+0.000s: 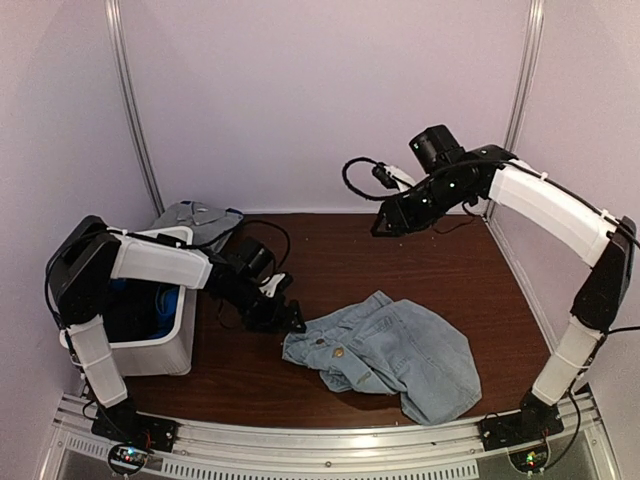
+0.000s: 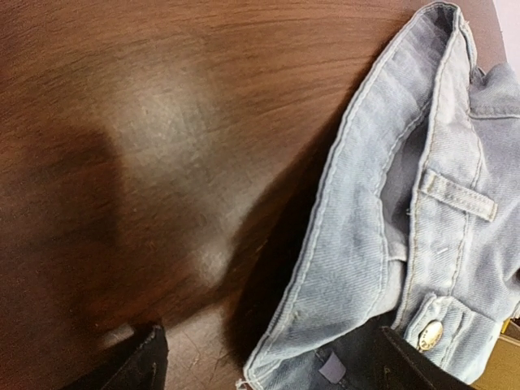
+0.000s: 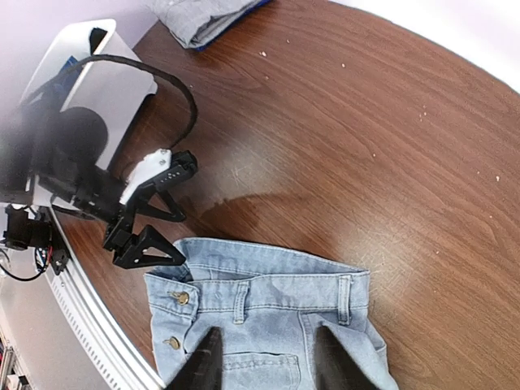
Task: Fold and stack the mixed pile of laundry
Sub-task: Flatten out the crumpled skirt at the center of the board.
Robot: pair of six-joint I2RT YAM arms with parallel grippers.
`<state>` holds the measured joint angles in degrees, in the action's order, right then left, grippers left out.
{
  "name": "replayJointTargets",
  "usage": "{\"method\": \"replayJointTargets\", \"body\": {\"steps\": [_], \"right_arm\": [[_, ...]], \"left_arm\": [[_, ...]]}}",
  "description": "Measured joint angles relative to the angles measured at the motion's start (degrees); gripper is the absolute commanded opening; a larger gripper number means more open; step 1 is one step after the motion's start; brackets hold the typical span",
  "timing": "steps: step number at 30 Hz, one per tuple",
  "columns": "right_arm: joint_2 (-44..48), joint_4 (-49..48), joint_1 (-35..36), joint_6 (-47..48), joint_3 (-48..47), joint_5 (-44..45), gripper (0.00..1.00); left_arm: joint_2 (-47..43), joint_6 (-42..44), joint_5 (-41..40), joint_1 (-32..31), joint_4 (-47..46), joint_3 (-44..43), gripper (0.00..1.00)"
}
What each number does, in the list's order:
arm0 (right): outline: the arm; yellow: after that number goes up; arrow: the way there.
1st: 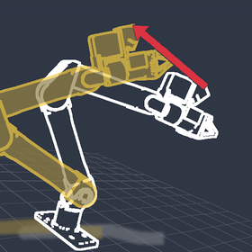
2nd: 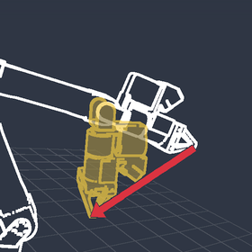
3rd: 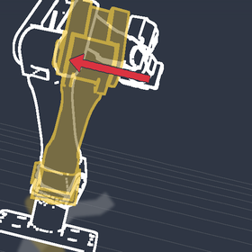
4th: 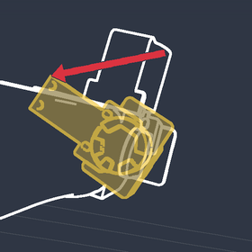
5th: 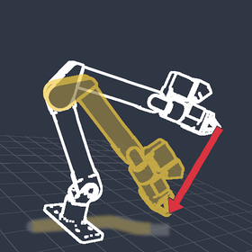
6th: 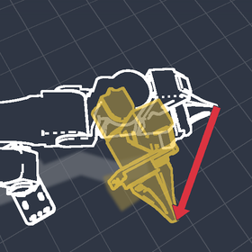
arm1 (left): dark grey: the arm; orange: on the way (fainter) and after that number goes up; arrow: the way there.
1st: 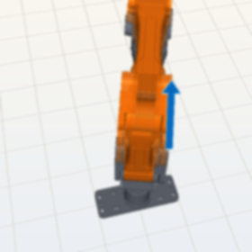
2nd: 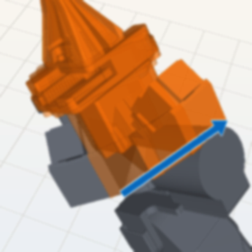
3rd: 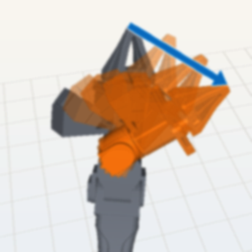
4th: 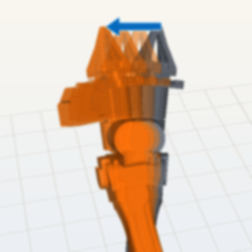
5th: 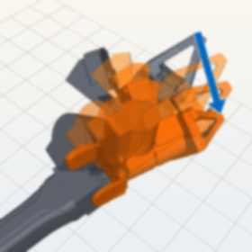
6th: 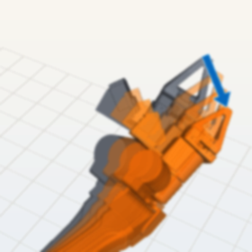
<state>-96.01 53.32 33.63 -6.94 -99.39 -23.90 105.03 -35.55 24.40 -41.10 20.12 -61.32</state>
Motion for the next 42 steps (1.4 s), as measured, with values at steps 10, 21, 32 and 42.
{"method": "replayJointTargets", "body": {"steps": [10,21,32,42], "right_arm": [[-17.0,1.4,0.0,0.8,1.5,5.0,0.97],[-26.1,0.5,0.0,4.0,2.8,6.7,0.56],[-24.0,1.5,0.0,5.3,0.8,3.2,0.0],[1.6,0.9,1.8,5.3,-3.6,-1.7,0.0]], "left_arm": [[-0.5,-0.4,-1.7,-0.2,0.6,0.0,0.89],[-1.9,-1.0,-4.1,-0.2,1.6,0.3,0.9],[-3.1,-1.1,-5.7,-0.2,2.6,1.7,0.9],[-9.0,-1.0,-6.2,2.6,1.5,1.8,0.91]]}}
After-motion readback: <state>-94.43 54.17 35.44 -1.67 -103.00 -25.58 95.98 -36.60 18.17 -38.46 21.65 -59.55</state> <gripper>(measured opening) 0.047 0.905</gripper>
